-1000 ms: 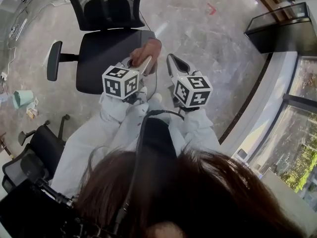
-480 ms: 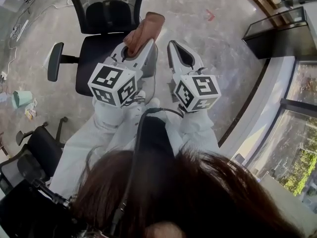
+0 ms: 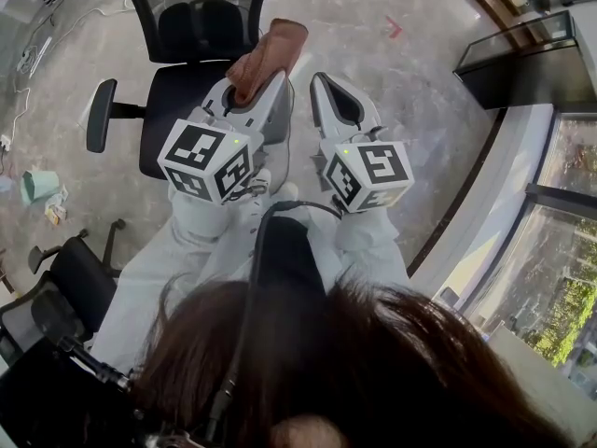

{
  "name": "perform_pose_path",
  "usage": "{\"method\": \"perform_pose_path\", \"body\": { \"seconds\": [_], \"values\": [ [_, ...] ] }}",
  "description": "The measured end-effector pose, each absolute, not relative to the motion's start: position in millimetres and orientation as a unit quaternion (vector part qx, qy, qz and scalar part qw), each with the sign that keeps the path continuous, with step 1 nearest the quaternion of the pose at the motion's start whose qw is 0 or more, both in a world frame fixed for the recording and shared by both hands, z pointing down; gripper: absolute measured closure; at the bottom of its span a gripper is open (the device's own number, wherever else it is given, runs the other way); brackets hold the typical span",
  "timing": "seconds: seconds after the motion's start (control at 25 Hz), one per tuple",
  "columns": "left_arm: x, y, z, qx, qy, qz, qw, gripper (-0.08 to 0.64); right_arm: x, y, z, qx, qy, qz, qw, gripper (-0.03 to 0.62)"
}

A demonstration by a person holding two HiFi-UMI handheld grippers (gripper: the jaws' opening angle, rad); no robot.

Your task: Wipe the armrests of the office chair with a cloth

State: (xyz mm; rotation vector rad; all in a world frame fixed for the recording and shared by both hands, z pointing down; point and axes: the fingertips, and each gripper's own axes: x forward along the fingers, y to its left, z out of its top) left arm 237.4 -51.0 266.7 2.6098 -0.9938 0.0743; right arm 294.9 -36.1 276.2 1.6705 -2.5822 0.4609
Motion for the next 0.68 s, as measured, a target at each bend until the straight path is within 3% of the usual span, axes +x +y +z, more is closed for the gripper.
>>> {"method": "perform_pose_path", "body": {
  "seconds": [0.68],
  "values": [
    [242.3,-44.4,270.1,0.923,-0.344,0.034,0.172,0.523,292.7,-32.6,278.4,0.529,-0.835,0.147,0.022,0.592]
  ]
}}
